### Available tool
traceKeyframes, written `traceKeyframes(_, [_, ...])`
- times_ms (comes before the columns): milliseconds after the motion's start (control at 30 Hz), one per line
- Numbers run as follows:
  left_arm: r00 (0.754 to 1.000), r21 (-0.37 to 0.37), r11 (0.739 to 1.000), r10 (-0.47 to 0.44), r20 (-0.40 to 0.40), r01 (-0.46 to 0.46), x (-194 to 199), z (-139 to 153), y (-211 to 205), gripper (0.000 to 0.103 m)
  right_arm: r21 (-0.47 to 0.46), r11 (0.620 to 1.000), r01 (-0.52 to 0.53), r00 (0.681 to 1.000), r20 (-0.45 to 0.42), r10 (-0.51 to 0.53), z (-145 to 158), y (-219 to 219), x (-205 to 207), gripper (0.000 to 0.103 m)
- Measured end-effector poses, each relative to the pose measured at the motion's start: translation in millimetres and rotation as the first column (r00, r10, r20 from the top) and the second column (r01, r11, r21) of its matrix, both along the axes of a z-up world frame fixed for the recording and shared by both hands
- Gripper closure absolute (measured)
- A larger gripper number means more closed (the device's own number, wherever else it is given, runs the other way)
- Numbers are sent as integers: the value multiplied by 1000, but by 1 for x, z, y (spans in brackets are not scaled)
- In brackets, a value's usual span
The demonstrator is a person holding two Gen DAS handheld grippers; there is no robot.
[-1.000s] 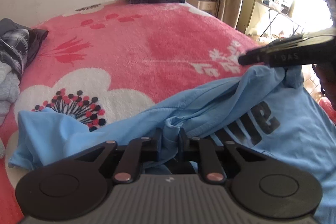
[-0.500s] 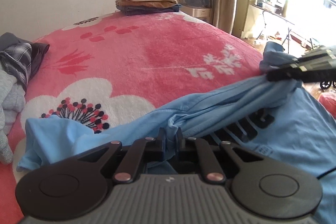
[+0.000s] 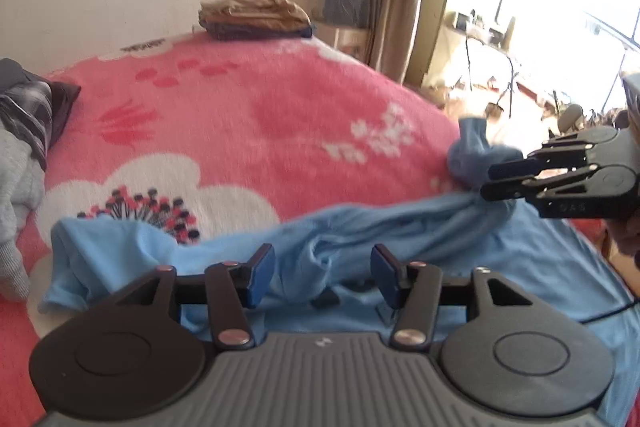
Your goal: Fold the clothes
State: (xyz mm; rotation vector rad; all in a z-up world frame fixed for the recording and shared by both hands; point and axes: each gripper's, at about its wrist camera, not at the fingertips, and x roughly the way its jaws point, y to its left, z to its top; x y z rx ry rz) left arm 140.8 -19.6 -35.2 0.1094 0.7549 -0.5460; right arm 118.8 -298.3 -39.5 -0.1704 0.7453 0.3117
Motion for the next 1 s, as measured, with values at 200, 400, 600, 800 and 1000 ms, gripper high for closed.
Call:
traceKeyframes(200, [999,98,995,11,-40,-7,29,-15,-25,65,-33,995,-93,994,-52,92,-3,24,27,78])
traceKeyframes(400, [997,146,989,33,-63,-24,36,-29,-24,81,-113,990,-89,994,-67,82,-9,27,21,80])
traceKeyframes(600, [999,177,983,-31,-35,36,25,-25,-32,77,-192,978,-86,994,-82,71,-15,29,15,80])
traceKeyframes(800, [998,162,987,31,-55,-21,33,-29,-35,96,-210,974,-82,993,-95,64,-17,30,16,80])
traceKeyframes(1000, [996,0,999,38,-85,-39,36,-13,-17,99,-233,970,-68,996,-74,52,-17,31,15,85])
